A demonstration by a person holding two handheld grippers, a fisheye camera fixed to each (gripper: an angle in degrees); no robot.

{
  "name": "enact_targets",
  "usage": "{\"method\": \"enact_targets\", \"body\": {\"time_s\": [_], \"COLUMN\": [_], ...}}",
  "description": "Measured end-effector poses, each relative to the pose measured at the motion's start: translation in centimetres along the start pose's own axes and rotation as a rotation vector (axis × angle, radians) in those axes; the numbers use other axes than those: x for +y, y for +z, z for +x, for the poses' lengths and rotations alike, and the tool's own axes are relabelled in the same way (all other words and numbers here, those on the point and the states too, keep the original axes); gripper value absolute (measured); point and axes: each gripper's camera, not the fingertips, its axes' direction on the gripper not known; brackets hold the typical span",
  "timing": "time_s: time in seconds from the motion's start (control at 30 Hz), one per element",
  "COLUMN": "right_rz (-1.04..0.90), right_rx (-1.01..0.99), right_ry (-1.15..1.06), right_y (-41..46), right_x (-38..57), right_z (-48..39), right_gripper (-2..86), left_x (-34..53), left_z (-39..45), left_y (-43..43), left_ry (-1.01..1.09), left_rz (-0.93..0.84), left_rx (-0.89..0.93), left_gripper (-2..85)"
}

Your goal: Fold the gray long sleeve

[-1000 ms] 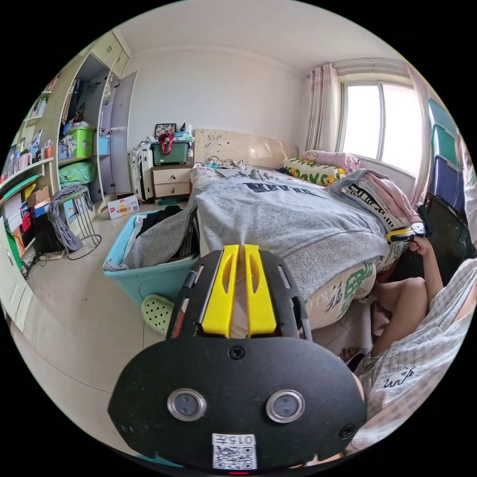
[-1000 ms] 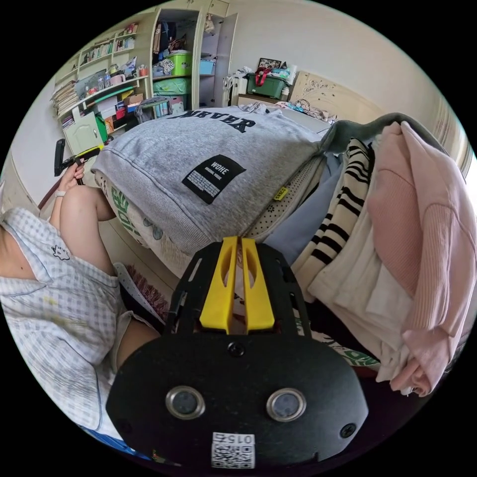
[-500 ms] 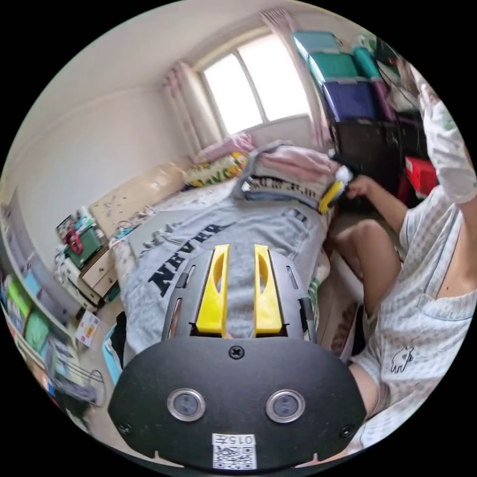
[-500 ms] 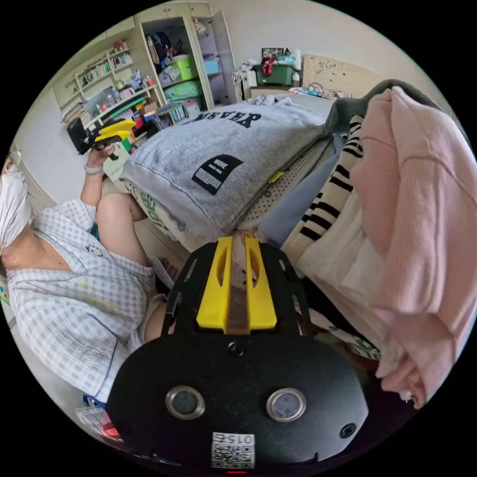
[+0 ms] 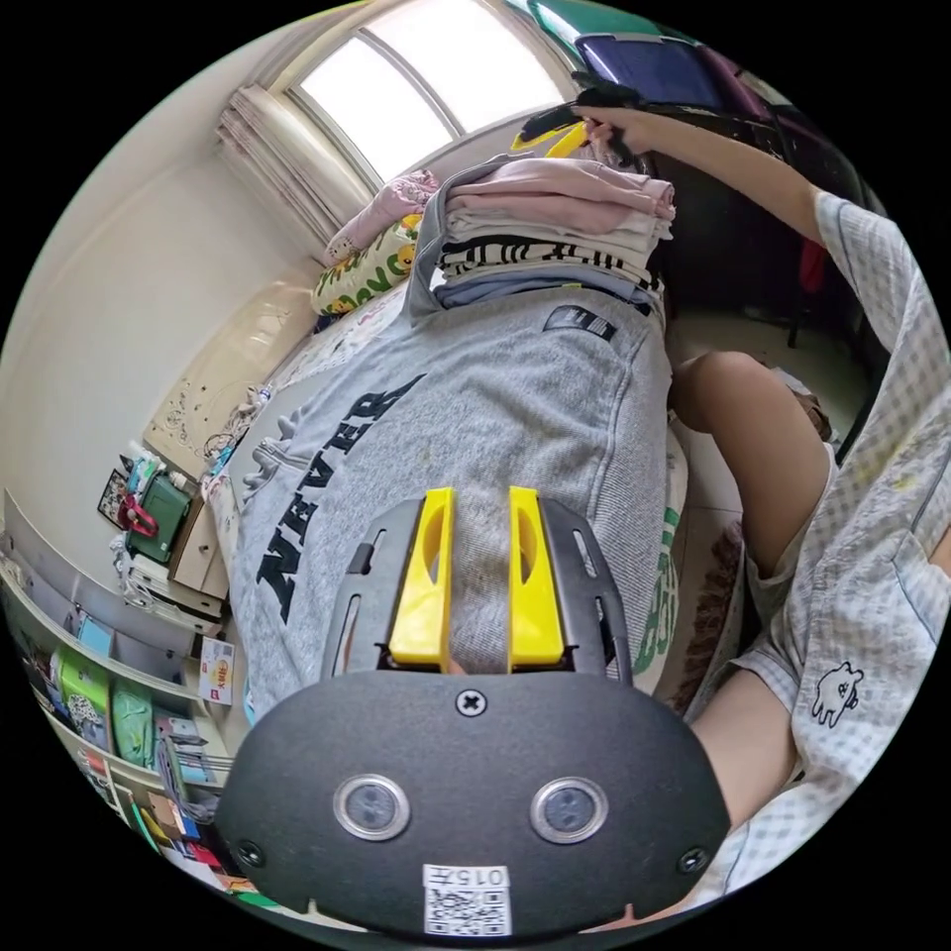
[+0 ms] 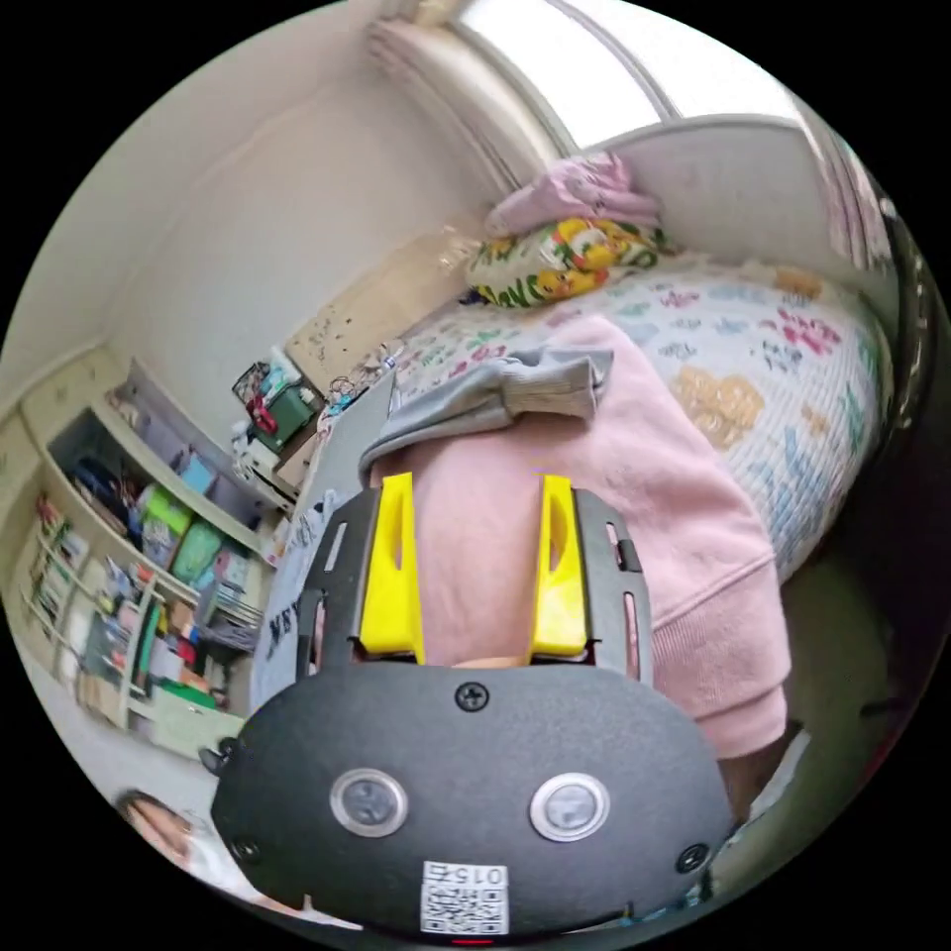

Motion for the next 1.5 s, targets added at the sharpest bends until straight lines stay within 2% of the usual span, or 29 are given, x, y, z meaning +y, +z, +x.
{"method": "enact_targets", "body": {"time_s": [0.13, 0.27, 0.47, 0.6, 0.67, 0.73, 0.8, 1.0, 1.17, 1.27, 1.37, 1.43, 1.5], "right_rz": [0.118, 0.167, 0.129, 0.285, 0.295, 0.145, 0.103, 0.206, 0.237, 0.297, 0.386, 0.436, 0.436], "right_rx": [-0.069, -0.103, 0.036, -0.151, -0.090, -0.058, -0.089, -0.184, -0.125, -0.004, 0.061, 0.101, 0.049], "right_ry": [0.245, 0.316, 0.112, -0.085, -0.031, 0.174, 0.200, 0.320, 0.397, 0.327, 0.158, -0.012, -0.177], "right_y": [-0.1, -1.0, -2.5, -5.1, -4.5, -1.8, -0.1, 2.0, 2.9, 2.5, 1.6, 1.7, 2.8], "right_x": [-4.1, -5.5, -5.1, -2.6, -3.1, -4.5, -4.2, -3.6, -2.6, -0.8, 1.6, 4.1, 6.8], "right_z": [2.8, 2.8, -0.9, -1.7, -1.1, 1.2, 2.4, 5.7, 6.0, 3.0, -2.4, -8.2, -12.9], "right_gripper": [14.4, 16.5, 15.9, 13.4, 14.6, 15.8, 15.8, 13.3, 7.6, 3.8, 1.8, 1.2, 1.0], "left_x": [0.4, 1.0, 1.8, 2.7, 3.3, 4.1, 4.7, 7.3, 9.6, 11.2, 13.0, 14.6, 15.9], "left_z": [-1.0, -0.6, -1.4, -3.0, -3.3, -3.4, -3.4, -4.2, -7.2, -8.5, -9.3, -10.3, -11.5], "left_y": [0.2, 0.2, 0.9, 1.7, 2.0, 2.3, 2.5, 3.5, 4.7, 5.3, 5.8, 5.9, 6.1], "left_ry": [-0.010, 0.014, 0.026, 0.011, 0.012, 0.018, 0.028, 0.045, 0.005, -0.006, -0.008, -0.023, -0.049], "left_rz": [0.018, 0.032, 0.030, 0.023, 0.023, 0.024, 0.027, 0.030, 0.022, 0.022, 0.026, 0.036, 0.043], "left_rx": [0.021, -0.015, -0.011, 0.029, 0.027, 0.012, -0.006, -0.019, 0.059, 0.079, 0.075, 0.070, 0.082], "left_gripper": [7.8, 7.4, 6.9, 6.7, 6.7, 6.7, 6.6, 6.2, 6.1, 5.9, 5.2, 3.8, 2.8]}}
